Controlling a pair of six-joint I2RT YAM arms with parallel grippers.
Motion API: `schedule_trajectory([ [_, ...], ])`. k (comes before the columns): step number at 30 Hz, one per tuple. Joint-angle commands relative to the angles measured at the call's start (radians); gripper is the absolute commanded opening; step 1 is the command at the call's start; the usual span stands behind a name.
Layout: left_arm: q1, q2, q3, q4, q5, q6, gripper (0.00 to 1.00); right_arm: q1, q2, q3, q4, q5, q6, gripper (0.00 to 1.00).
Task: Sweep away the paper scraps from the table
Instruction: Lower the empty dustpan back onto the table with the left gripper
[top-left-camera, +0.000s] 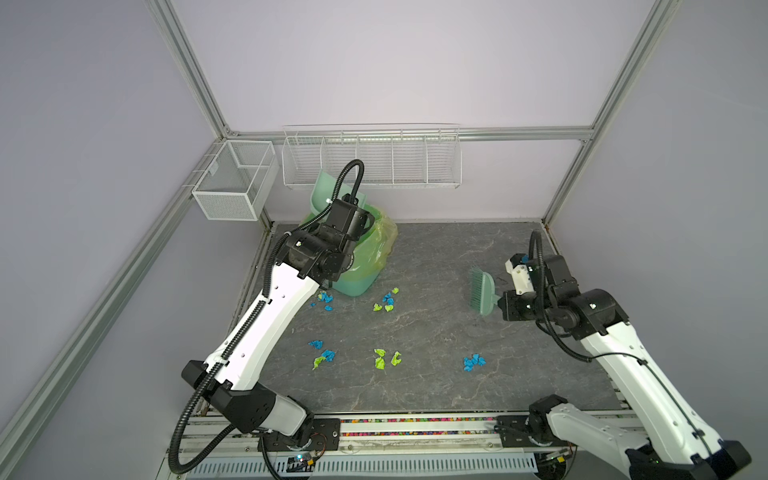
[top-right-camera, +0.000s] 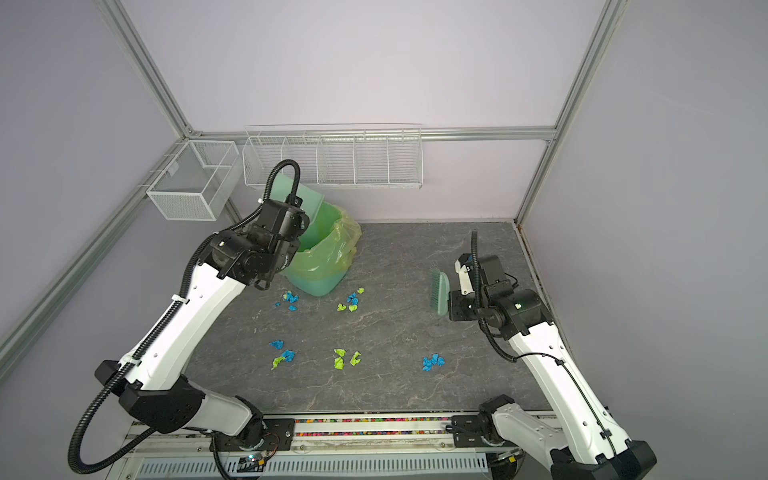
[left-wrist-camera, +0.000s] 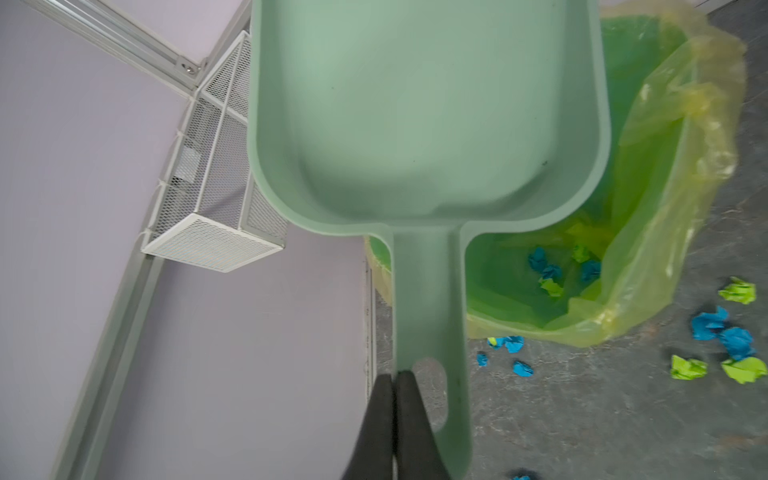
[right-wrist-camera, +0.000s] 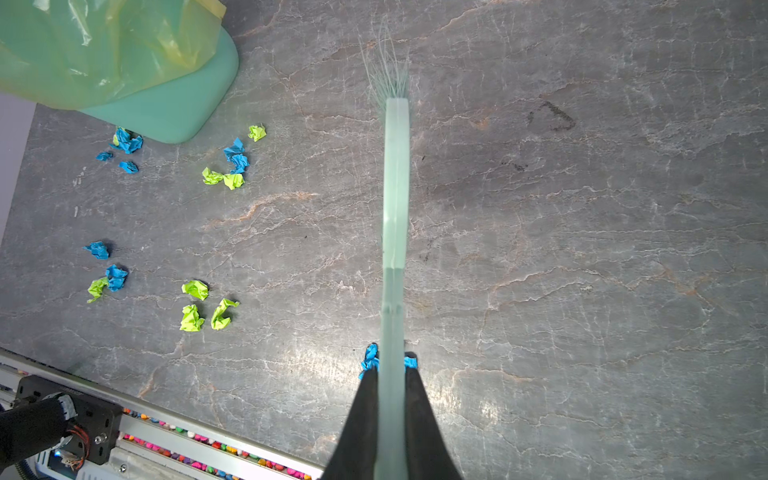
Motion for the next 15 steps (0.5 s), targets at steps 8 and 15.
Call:
schedule_trajectory([
  [8,-0.039,-0.102,-0.010,-0.021,0.437,-0.162,0.00,-0.026,0.057,0.094,-0.125,0.019,0.021,0.07],
  [15,-0.165,-0.064,-0.043,-0.076,0.528,-0.156,0.00,-0.036,0.091,0.115,-0.217,0.040,0.057,0.07],
])
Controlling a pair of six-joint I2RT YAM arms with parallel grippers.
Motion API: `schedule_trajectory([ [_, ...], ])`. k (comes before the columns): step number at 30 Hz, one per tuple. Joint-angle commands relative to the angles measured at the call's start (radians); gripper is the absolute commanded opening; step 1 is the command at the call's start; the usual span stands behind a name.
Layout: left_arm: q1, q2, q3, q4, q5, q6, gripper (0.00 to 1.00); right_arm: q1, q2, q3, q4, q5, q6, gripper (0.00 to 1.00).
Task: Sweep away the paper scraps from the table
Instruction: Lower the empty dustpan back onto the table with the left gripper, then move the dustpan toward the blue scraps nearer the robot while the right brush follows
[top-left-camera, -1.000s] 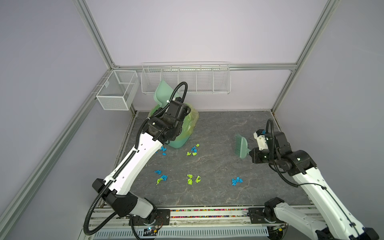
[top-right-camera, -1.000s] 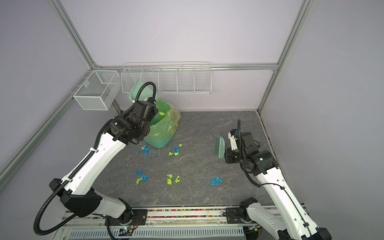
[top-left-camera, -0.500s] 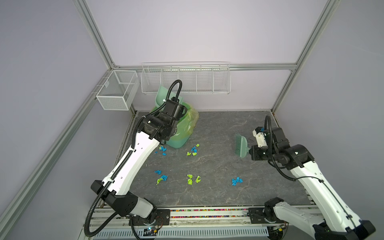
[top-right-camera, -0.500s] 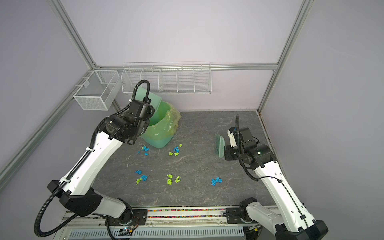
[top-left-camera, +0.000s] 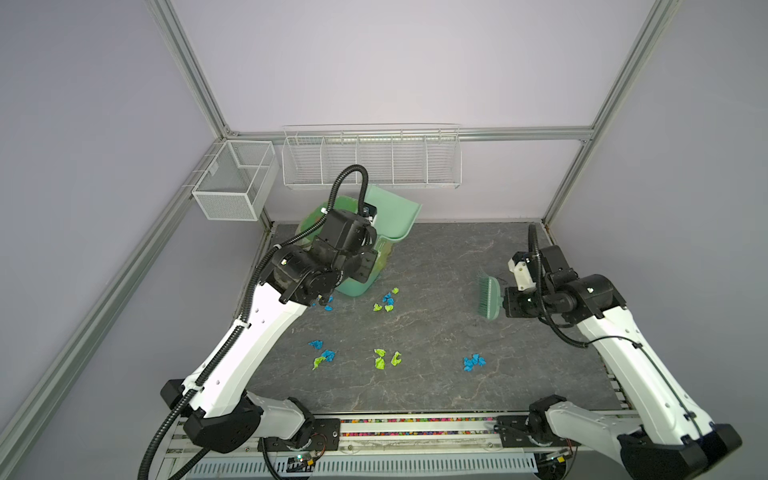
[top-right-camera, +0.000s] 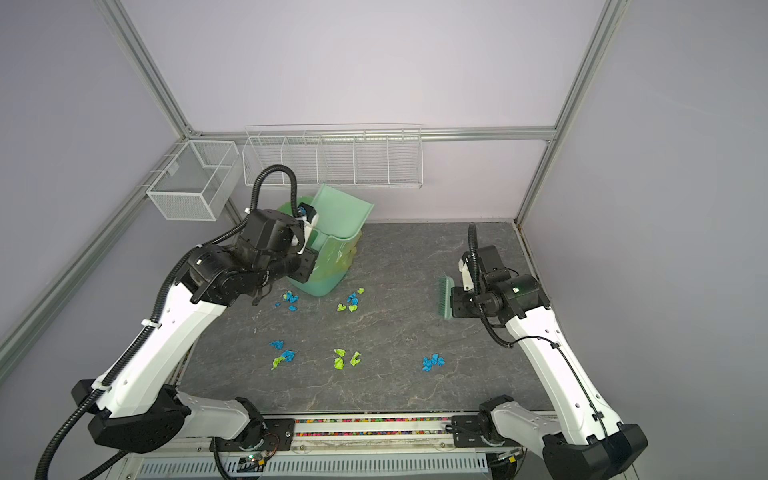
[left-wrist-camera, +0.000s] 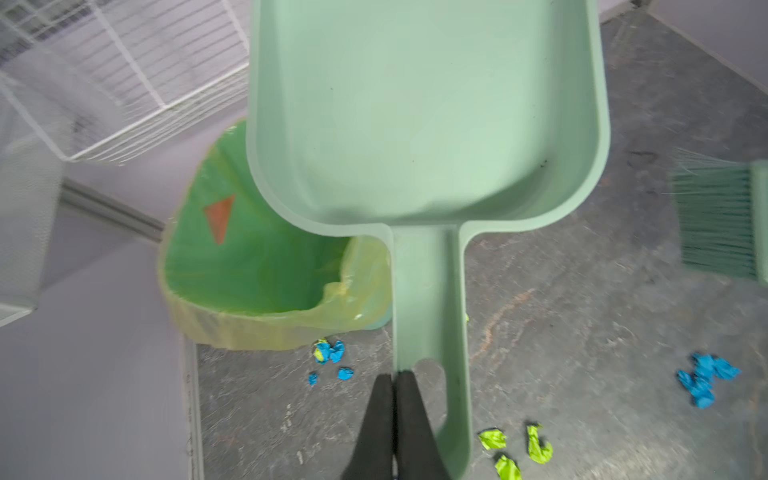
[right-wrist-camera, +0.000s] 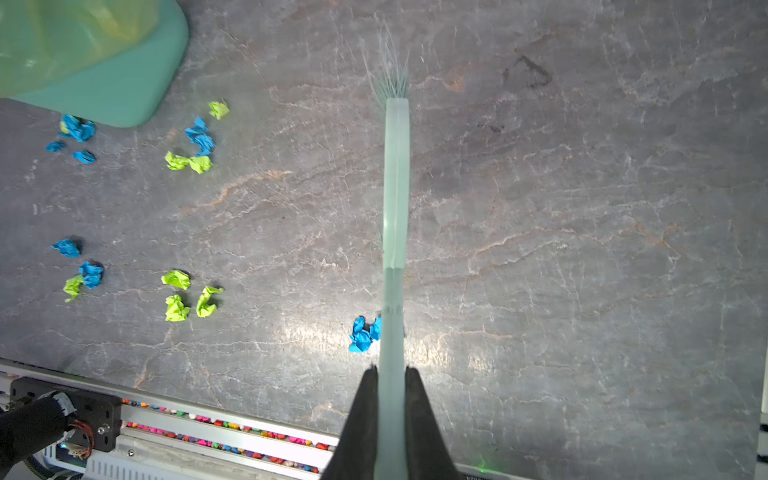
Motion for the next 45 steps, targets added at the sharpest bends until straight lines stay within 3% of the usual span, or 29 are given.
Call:
schedule_trajectory([
  [1,-0.015,0.024,-0.048,-0.065,0.129,-0.029,0.00,-0.009,0.004,0.021,-0.065,0.019,0.033,0.07],
  [8,-0.018,-0.021,-0.228,0.082,0.276,-0.131,0.00,-0.010,-0.001,0.012,-0.082,0.035,0.066,0.07],
  [10,-0.043,-0.020,-0.293,0.156,0.329,-0.184,0.00,-0.009,-0.002,0.006,-0.090,0.063,0.090,0.07],
  [16,-0.147,0.011,-0.405,0.291,0.346,-0.254,0.00,-0.009,-0.014,-0.026,-0.094,0.081,0.111,0.07],
  [26,-0.178,-0.019,-0.524,0.300,0.362,-0.257,0.00,-0.010,-0.057,-0.040,-0.157,0.152,0.114,0.07],
  [31,-0.179,-0.036,-0.558,0.277,0.337,-0.268,0.00,-0.009,-0.062,-0.040,-0.173,0.151,0.112,0.07],
  [37,-0.184,-0.082,-0.656,0.340,0.402,-0.280,0.00,-0.009,-0.080,-0.087,-0.155,0.155,0.125,0.07],
  [45,-0.224,-0.107,-0.683,0.265,0.404,-0.228,0.00,-0.009,-0.045,-0.075,-0.164,0.129,0.119,0.07],
])
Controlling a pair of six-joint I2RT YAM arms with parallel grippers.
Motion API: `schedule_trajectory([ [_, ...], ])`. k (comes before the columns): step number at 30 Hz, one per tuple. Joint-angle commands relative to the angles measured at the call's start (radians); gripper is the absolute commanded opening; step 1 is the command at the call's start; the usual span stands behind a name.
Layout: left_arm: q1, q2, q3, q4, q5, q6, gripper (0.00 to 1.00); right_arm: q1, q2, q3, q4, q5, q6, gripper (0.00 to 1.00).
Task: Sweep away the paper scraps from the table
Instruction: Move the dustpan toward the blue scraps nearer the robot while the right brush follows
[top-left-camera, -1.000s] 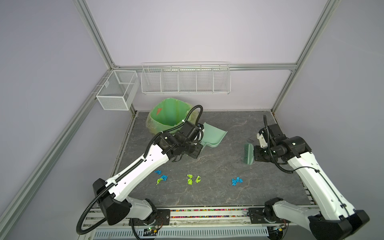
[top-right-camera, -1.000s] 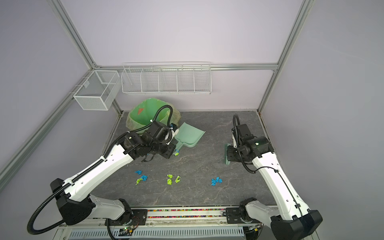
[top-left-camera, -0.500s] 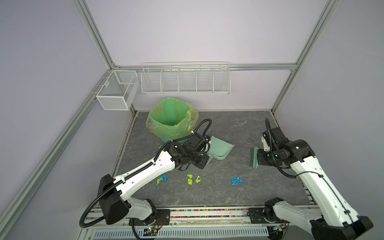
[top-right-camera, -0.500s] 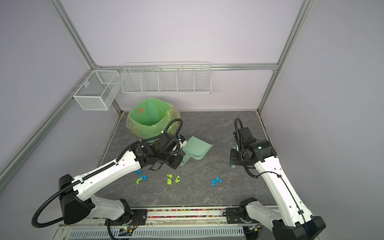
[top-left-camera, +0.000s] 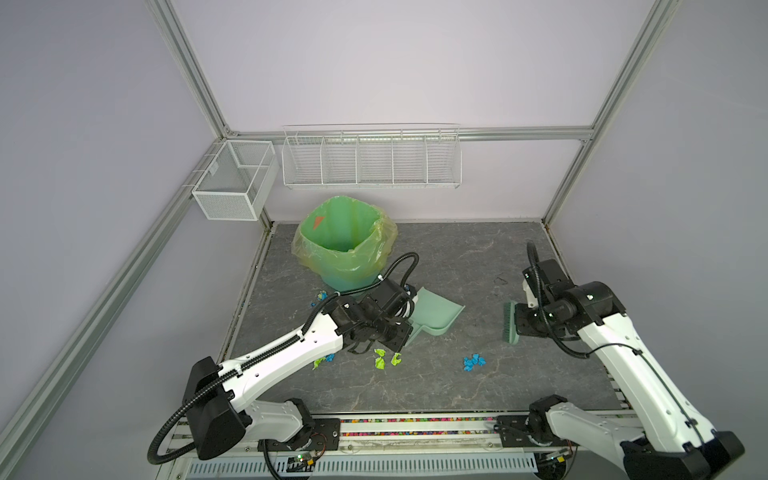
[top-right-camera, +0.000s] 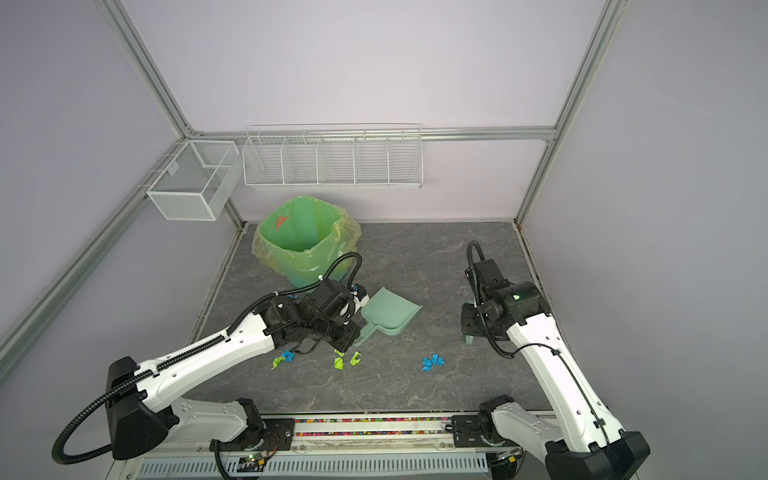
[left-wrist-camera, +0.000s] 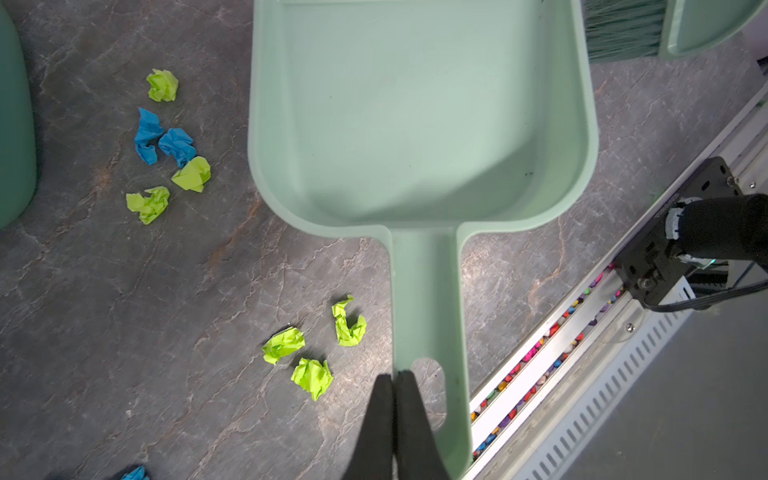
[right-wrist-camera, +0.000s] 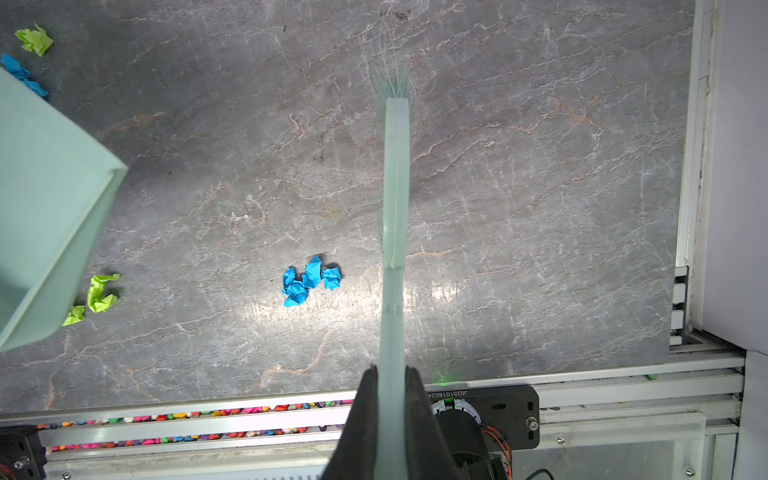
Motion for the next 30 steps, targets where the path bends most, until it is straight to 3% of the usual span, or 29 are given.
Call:
schedule_trajectory([
  [1,-0.025,-0.029,-0.023,-0.042,0.011,0.021,0.00,-0.005,0.001,-0.001,-0.011,-0.008,0.017,0.07],
  [7,-0.135,-0.039,-0.077,-0.067,-0.043,0.033,0.00,0.001,0.006,0.016,-0.041,-0.024,0.024,0.07],
  [14,-0.226,0.023,-0.083,-0.089,-0.066,-0.007,0.00,0.020,-0.004,-0.027,-0.039,-0.037,0.050,0.07],
  [17,-0.275,0.055,-0.075,-0.123,-0.157,-0.031,0.00,0.036,-0.008,-0.049,-0.028,-0.036,0.067,0.07],
  [21,-0.334,0.097,-0.070,-0.116,-0.162,-0.037,0.00,0.066,0.003,-0.058,-0.027,-0.026,0.086,0.07],
  [30,-0.347,0.115,-0.067,-0.102,-0.149,-0.049,0.00,0.117,0.013,-0.064,-0.044,-0.001,0.111,0.07],
])
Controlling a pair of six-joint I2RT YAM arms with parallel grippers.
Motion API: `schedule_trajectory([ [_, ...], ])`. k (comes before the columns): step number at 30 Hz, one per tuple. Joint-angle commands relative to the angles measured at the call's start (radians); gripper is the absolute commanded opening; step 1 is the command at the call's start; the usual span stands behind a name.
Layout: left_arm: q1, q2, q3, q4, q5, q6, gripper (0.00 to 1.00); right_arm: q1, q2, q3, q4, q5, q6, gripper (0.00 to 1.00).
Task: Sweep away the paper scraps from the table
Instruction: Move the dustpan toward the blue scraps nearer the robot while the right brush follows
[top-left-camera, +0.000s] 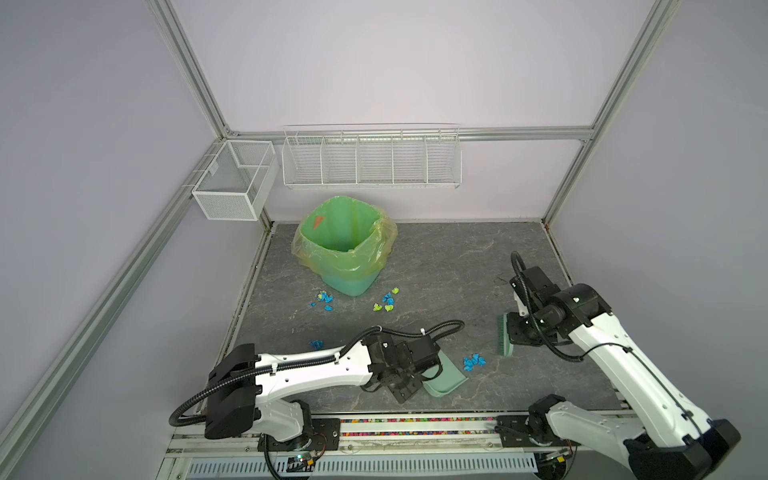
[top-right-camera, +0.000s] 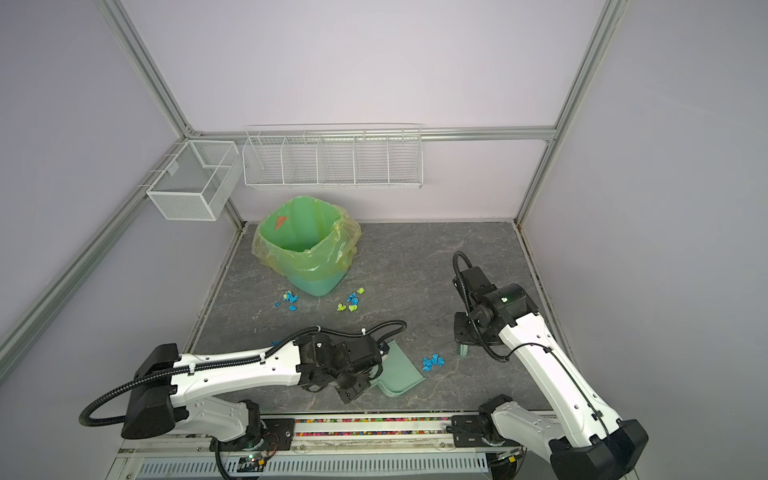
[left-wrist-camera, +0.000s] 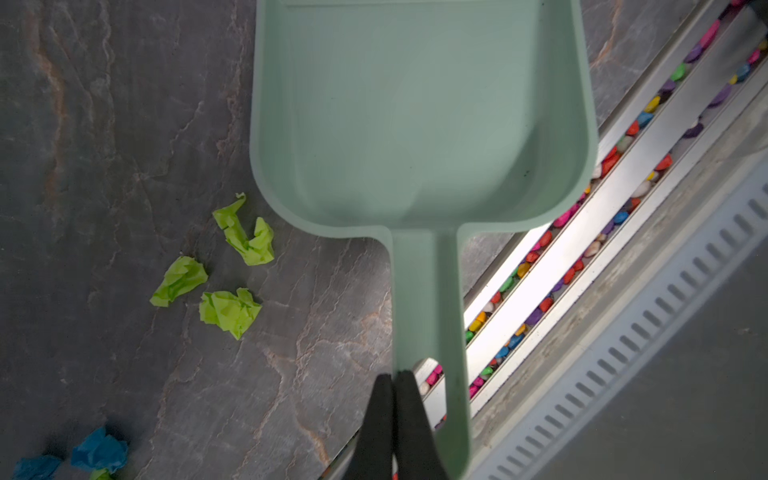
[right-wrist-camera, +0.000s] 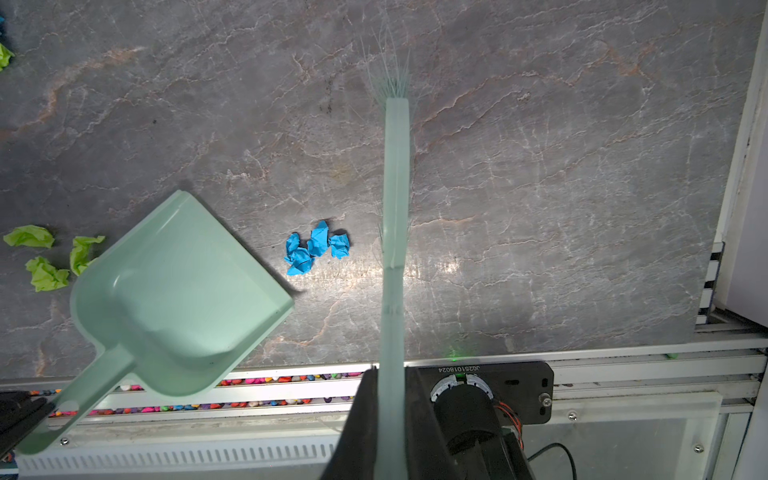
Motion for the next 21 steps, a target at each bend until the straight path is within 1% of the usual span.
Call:
schedule_trajectory([
  [1,-0.003,0.000,0.021,-0.009,-0.014,-0.025,0.00,0.016,0.010,-0.014,-0.017,0.017,0.028,0.07],
  [5,-0.003,0.016,0.022,-0.019,-0.010,-0.008,0.00,0.030,0.028,-0.006,-0.010,0.018,0.021,0.07],
  [8,-0.004,0.040,0.042,-0.049,-0.045,0.011,0.00,0.046,0.042,0.001,-0.005,0.011,0.017,0.07],
  [15,-0.003,0.077,0.062,-0.032,-0.027,0.020,0.00,0.089,0.084,0.000,0.011,0.000,0.020,0.07],
  [21,-0.004,0.092,0.064,0.005,0.022,0.017,0.00,0.154,0.121,0.006,0.066,-0.044,0.052,0.07],
])
